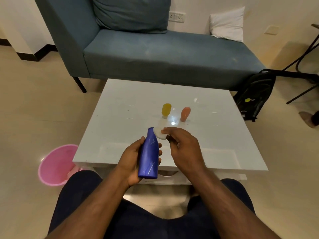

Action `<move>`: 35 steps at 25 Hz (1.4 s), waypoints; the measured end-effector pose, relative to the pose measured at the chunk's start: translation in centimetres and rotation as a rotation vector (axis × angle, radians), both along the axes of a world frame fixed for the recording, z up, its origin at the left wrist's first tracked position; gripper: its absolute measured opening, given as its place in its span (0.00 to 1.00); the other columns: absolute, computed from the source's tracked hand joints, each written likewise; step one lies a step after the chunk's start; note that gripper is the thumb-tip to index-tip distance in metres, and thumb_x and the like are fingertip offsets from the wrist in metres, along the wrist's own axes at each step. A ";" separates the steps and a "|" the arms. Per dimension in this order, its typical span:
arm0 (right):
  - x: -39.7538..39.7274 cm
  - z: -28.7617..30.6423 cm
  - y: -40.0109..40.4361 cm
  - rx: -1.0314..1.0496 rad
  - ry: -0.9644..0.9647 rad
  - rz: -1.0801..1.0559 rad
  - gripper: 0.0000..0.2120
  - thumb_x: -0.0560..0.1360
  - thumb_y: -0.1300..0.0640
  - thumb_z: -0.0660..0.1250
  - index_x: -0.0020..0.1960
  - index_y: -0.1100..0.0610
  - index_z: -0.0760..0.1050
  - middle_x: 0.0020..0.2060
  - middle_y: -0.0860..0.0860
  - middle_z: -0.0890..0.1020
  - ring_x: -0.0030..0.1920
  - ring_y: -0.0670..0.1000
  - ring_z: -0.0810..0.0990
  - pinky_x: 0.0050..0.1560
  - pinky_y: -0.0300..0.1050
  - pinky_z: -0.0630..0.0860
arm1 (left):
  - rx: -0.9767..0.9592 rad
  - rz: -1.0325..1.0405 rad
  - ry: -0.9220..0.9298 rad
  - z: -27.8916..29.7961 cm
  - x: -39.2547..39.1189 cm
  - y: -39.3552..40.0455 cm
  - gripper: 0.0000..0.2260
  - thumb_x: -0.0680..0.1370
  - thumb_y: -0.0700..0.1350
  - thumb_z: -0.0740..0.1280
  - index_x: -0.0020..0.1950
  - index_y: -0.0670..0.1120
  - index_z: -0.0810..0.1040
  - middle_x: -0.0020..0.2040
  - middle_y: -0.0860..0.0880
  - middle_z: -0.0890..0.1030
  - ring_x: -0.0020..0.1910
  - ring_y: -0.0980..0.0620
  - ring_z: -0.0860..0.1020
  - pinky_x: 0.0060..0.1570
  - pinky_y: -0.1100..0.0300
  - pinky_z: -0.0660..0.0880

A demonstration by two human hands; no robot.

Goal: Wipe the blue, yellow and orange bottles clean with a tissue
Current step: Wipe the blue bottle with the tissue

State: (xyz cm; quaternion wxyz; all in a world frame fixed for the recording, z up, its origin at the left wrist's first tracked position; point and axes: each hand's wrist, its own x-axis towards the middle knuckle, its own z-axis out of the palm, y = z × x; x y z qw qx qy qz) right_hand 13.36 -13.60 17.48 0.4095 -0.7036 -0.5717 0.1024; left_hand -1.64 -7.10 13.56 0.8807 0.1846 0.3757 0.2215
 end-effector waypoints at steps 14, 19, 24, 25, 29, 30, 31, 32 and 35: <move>-3.6 -0.8 -1.0 -0.239 -0.452 0.334 0.18 0.73 0.56 0.68 0.63 0.51 0.74 0.57 0.50 0.76 0.56 0.51 0.72 0.55 0.39 0.68 | 0.017 0.098 0.040 -0.6 -1.8 -3.1 0.25 0.79 0.64 0.62 0.62 0.44 0.79 0.44 0.42 0.85 0.39 0.45 0.83 0.36 0.53 0.81; -2.8 -0.8 0.8 -0.181 -0.301 0.159 0.10 0.76 0.55 0.63 0.56 0.53 0.77 0.51 0.49 0.77 0.50 0.51 0.75 0.48 0.39 0.76 | 0.027 0.047 0.044 -1.5 -1.4 -2.5 0.28 0.77 0.66 0.62 0.62 0.43 0.79 0.46 0.41 0.85 0.42 0.45 0.83 0.36 0.53 0.81; -3.7 -2.2 0.6 -0.224 -0.512 0.405 0.26 0.65 0.62 0.75 0.62 0.57 0.75 0.56 0.55 0.78 0.55 0.57 0.74 0.54 0.52 0.75 | -0.001 0.090 0.000 -2.1 -1.4 -1.6 0.32 0.78 0.68 0.57 0.65 0.43 0.78 0.47 0.41 0.85 0.43 0.44 0.85 0.39 0.50 0.81; -3.0 -2.2 1.3 -0.249 -0.444 0.328 0.24 0.65 0.64 0.74 0.61 0.58 0.76 0.56 0.55 0.78 0.54 0.57 0.74 0.54 0.53 0.75 | 0.005 0.084 0.018 -2.4 -1.4 -1.5 0.32 0.78 0.69 0.57 0.65 0.44 0.78 0.47 0.41 0.85 0.42 0.44 0.84 0.36 0.52 0.80; -3.8 -2.0 1.7 -0.248 -0.440 0.281 0.18 0.71 0.64 0.69 0.61 0.57 0.76 0.57 0.54 0.77 0.56 0.56 0.73 0.56 0.49 0.73 | 0.004 0.084 0.021 -2.5 -1.3 -1.5 0.31 0.78 0.69 0.56 0.62 0.45 0.79 0.46 0.42 0.85 0.40 0.46 0.84 0.34 0.53 0.80; -4.3 -2.4 1.2 -0.229 -0.461 0.345 0.20 0.70 0.62 0.71 0.62 0.56 0.76 0.57 0.54 0.78 0.56 0.56 0.73 0.56 0.49 0.73 | 0.001 0.093 0.016 -2.5 -1.4 -1.5 0.30 0.78 0.68 0.56 0.62 0.44 0.79 0.45 0.42 0.85 0.39 0.46 0.84 0.35 0.52 0.81; -4.2 -2.7 0.8 -0.227 -0.462 0.381 0.21 0.69 0.62 0.72 0.62 0.56 0.76 0.57 0.54 0.78 0.56 0.56 0.74 0.56 0.49 0.74 | 0.004 0.096 0.018 -2.5 -1.3 -1.4 0.30 0.79 0.68 0.56 0.62 0.44 0.79 0.45 0.42 0.86 0.39 0.46 0.84 0.35 0.52 0.81; -3.6 -2.9 1.1 -0.229 -0.434 0.353 0.22 0.68 0.62 0.73 0.62 0.57 0.76 0.57 0.54 0.79 0.56 0.56 0.74 0.56 0.49 0.74 | 0.008 0.094 0.019 -2.6 -1.2 -1.4 0.29 0.79 0.68 0.56 0.62 0.44 0.79 0.45 0.42 0.85 0.39 0.46 0.84 0.35 0.53 0.81; -2.8 -3.0 1.9 -0.252 -0.347 0.200 0.22 0.69 0.63 0.72 0.62 0.57 0.76 0.59 0.54 0.77 0.58 0.57 0.73 0.57 0.50 0.75 | 0.018 0.085 0.035 -2.9 -1.0 -1.5 0.29 0.79 0.68 0.55 0.62 0.45 0.79 0.46 0.42 0.85 0.40 0.46 0.84 0.35 0.53 0.81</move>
